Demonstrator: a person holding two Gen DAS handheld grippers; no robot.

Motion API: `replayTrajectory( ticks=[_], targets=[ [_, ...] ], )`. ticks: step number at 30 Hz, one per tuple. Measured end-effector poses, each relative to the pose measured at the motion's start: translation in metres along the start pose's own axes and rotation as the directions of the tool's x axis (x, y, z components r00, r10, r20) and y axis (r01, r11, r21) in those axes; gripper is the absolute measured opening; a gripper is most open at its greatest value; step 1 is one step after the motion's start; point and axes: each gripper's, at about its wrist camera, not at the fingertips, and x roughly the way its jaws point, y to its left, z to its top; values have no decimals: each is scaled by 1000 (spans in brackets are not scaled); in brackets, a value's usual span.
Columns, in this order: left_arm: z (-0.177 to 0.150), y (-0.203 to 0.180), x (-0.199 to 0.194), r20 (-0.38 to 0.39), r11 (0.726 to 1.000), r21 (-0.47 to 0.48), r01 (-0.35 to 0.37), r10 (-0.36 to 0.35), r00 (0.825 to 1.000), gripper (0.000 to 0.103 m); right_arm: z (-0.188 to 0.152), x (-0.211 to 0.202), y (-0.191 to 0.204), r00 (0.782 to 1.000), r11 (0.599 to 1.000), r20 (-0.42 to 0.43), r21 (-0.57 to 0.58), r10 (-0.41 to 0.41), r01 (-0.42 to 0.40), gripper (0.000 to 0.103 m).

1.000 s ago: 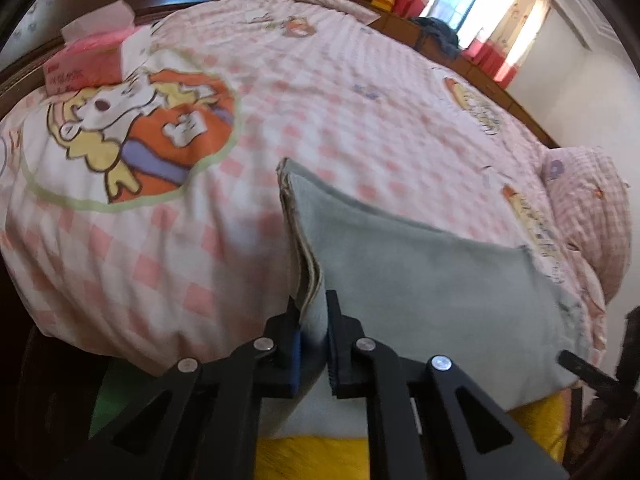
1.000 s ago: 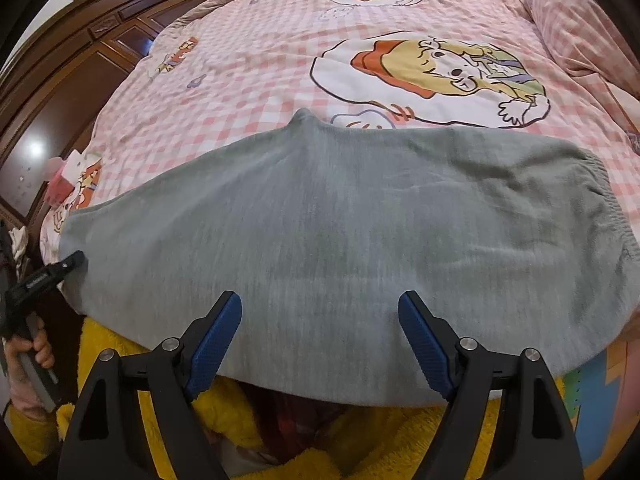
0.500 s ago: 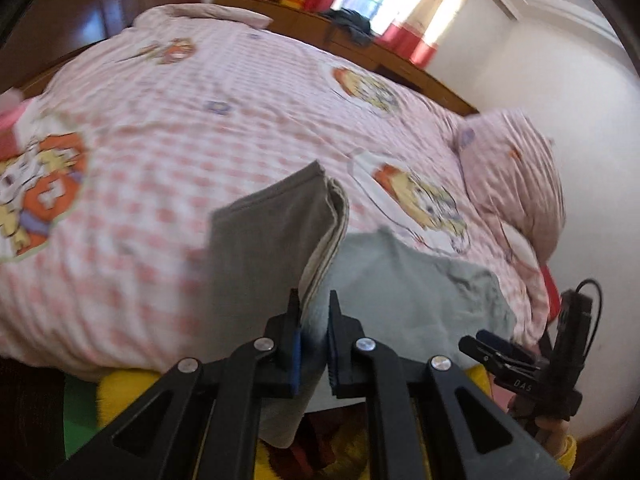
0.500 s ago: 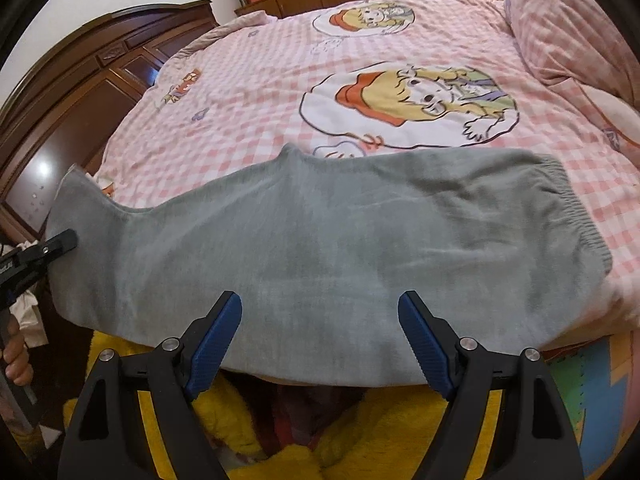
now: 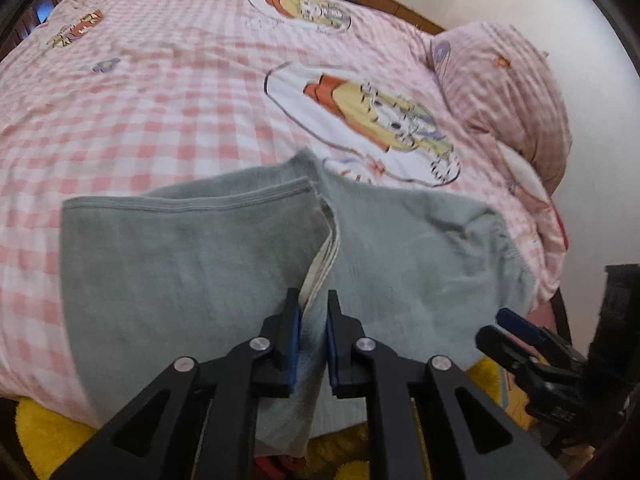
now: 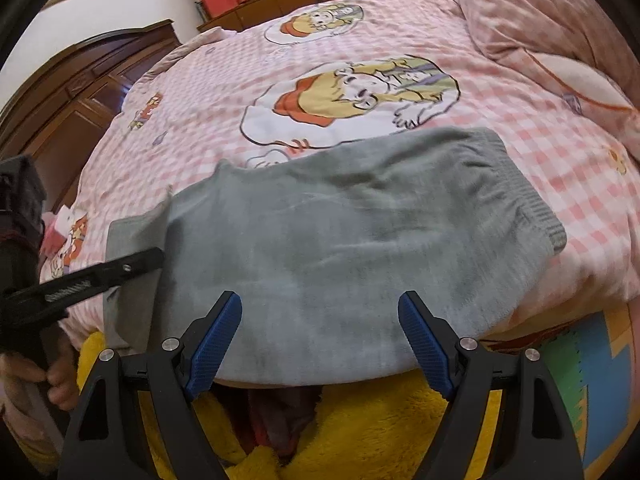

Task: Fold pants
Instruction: 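Lay the lifted edge over the pants and open the left tool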

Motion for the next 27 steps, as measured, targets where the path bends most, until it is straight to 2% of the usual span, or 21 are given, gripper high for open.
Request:
replayTrajectory(
  ticks=[3,7,9,14,17,20,27],
  targets=[
    [-4,1,9,-32,1000,-10,21,-21,999,22,-1,6,-6,1000,1000,-15,16,5,-5,83],
    [-7,-6,5,-34,999,24,33,-32,999,42,-3,13,-8,999,1000,-38,30,6,-5,83],
    [-8,-9,-1,-30,999,44,32,-30,999,46,-3,15,-7,999,1000,-41,31,4,-3,83],
    [-11,-3,-20,9,998,55,-9,9,1000,51,-1,16,3,999,1000,-48,16,13,-12,83],
    [-14,12,-30,31,996,35,-87,86,996,51,0,18,13,998,1000,-56,-9,24,-24,83],
    [-17,34,-38,46,988,-5,-155,155,987,53,5,22,27,997,998,-67,-37,48,-50,83],
    [-25,76,-48,41,971,-90,-223,227,973,55,14,37,69,987,986,-108,-109,117,-129,83]
  ],
)
